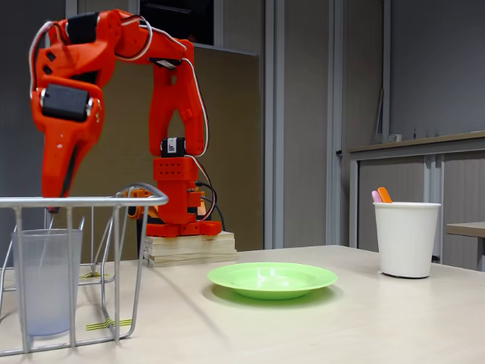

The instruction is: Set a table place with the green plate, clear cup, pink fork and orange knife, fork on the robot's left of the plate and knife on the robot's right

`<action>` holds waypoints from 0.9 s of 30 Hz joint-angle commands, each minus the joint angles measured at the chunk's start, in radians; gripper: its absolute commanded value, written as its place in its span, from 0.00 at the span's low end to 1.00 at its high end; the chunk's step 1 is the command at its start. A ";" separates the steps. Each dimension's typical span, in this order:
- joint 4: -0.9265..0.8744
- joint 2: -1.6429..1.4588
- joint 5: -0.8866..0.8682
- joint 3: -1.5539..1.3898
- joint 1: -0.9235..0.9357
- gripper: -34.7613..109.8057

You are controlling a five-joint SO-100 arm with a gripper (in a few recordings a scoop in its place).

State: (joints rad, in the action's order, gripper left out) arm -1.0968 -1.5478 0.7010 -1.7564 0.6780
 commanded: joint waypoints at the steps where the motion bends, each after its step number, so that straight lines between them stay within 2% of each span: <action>1: -0.029 -0.015 0.028 0.048 0.008 0.36; 4: -0.057 -0.009 0.011 0.058 0.008 0.57; 7: -0.071 -0.009 -0.020 0.058 0.008 0.65; 27: -0.035 0.224 -0.078 0.150 -0.031 0.62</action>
State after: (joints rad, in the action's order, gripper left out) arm -1.1382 -1.3238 0.6259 -1.6414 0.6565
